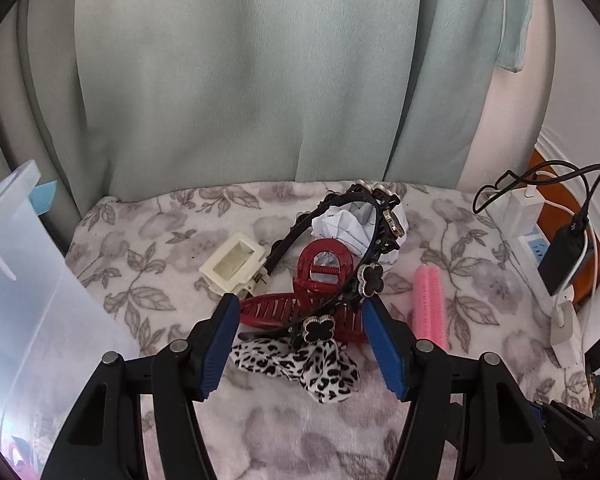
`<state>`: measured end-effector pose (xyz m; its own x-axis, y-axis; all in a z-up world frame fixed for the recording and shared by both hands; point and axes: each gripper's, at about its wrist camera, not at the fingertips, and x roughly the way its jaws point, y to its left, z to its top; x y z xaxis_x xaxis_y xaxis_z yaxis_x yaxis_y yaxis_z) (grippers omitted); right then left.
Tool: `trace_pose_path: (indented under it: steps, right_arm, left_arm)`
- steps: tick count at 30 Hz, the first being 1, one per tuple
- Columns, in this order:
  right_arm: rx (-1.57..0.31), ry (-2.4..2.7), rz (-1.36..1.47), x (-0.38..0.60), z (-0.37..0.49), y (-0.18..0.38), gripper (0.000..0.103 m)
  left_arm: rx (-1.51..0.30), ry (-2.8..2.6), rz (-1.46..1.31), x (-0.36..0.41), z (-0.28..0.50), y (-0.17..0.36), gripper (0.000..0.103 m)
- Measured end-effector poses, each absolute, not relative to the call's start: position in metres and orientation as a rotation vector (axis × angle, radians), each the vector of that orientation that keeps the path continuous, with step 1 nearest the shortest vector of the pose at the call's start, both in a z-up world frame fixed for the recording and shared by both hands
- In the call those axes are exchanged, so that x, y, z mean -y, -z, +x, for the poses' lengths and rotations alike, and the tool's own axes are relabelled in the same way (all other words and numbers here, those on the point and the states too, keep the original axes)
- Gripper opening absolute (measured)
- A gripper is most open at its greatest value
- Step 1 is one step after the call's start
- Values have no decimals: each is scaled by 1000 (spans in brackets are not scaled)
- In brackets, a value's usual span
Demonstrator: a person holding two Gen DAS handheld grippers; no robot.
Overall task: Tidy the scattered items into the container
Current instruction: 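Grasp the black beaded headband with the left tool while the right tool grasps the pink hair roller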
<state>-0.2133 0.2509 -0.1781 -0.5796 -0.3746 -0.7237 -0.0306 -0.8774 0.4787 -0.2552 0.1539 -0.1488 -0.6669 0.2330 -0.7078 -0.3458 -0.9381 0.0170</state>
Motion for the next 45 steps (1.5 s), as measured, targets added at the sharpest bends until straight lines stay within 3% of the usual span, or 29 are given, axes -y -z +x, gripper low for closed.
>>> trace_pose_path:
  steps: [7, 13, 16, 20, 24, 29, 45]
  right_arm:
    - [653, 2536, 1336, -247, -225, 182, 64]
    - [600, 2537, 1335, -236, -236, 183, 64]
    - [558, 2550, 1345, -229, -244, 185, 63]
    - [520, 2576, 1355, -223, -251, 185, 57]
    - [495, 2607, 1382, -223, -253, 186, 41]
    - [509, 2603, 1390, -227, -247, 183, 36]
    - [630, 2588, 1353, -244, -204, 155, 35]
  left_arm:
    - [-155, -2603, -1084, -145, -268, 153, 33]
    - [-109, -2617, -1067, -134, -273, 150, 32]
    - [-104, -2634, -1059, -130, -275, 146, 24]
    - [-75, -2647, -1061, -123, -279, 142, 22]
    - [-64, -2658, -1059, -118, -280, 139, 20]
    - [-57, -2666, -1057, -113, -278, 134, 18]
    - [-32, -2719, -978, -92, -247, 90, 17]
